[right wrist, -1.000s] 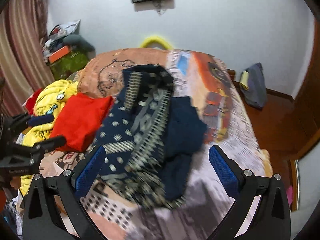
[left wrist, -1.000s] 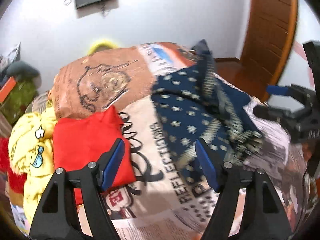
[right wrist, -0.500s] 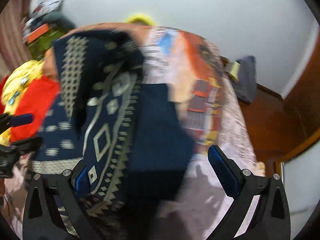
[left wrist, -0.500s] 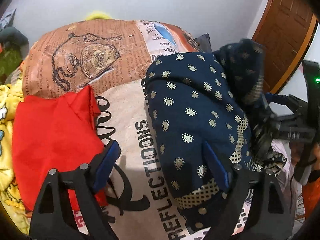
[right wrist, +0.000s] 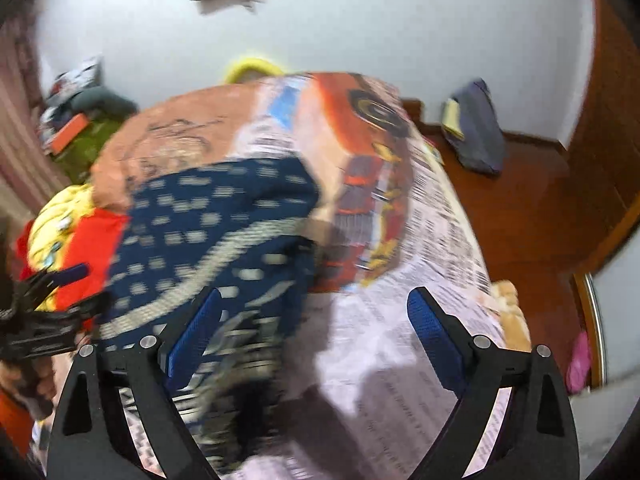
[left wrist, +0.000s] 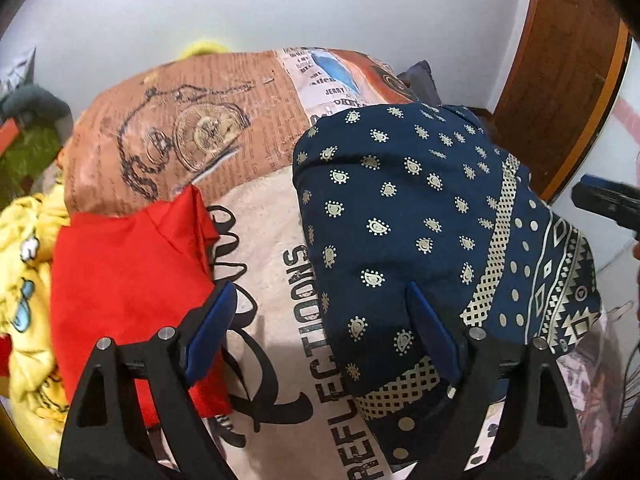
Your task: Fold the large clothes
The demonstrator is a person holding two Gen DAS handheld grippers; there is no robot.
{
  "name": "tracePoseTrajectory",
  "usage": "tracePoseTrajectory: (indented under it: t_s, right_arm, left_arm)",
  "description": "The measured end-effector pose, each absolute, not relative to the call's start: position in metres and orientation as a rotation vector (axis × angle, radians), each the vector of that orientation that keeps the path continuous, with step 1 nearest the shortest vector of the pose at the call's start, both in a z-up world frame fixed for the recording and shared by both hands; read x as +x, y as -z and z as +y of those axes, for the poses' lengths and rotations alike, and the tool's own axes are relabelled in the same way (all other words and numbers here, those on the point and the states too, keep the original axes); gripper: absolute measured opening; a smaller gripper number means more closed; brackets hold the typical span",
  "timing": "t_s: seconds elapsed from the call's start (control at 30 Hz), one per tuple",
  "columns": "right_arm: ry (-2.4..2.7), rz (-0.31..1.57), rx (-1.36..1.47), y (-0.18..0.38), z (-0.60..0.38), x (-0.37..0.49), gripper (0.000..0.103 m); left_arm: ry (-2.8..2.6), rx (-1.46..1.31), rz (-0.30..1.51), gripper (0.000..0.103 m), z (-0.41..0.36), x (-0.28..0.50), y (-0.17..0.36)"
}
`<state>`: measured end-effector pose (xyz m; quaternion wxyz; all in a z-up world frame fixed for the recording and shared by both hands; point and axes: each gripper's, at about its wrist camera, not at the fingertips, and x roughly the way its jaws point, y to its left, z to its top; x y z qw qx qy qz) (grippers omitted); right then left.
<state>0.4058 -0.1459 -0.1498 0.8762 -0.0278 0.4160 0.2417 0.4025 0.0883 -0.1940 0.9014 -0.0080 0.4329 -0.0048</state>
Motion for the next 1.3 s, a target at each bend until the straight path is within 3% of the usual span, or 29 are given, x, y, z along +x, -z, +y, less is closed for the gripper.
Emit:
tracePoseTrajectory:
  t_s: [0.37, 0.77, 1.03, 1.3]
  right_arm:
    - [-0.497, 0.987, -0.222, 0.217, -0.131, 0.388, 0.094]
    - [-0.495, 0.972, -0.164, 0.200, -0.165, 0.370, 0.097]
    - [-0.590, 0.950, 0.028, 0.182, -0.159, 0.394, 0.097]
    - [-0.656, 1.151, 0.213, 0.232, -0.144, 0.446, 0.097]
  left_arm:
    - [0.017, 0.006, 0.905, 0.087, 0.089, 0.380, 0.193]
    - [0.008, 0.123, 0.932, 0.087, 0.104, 0.331, 0.192]
    - [0.106, -0.108, 0.851, 0.090, 0.113, 0.358, 0.156]
    - [0.239, -0.429, 1.031, 0.091, 0.117, 0.427, 0.210]
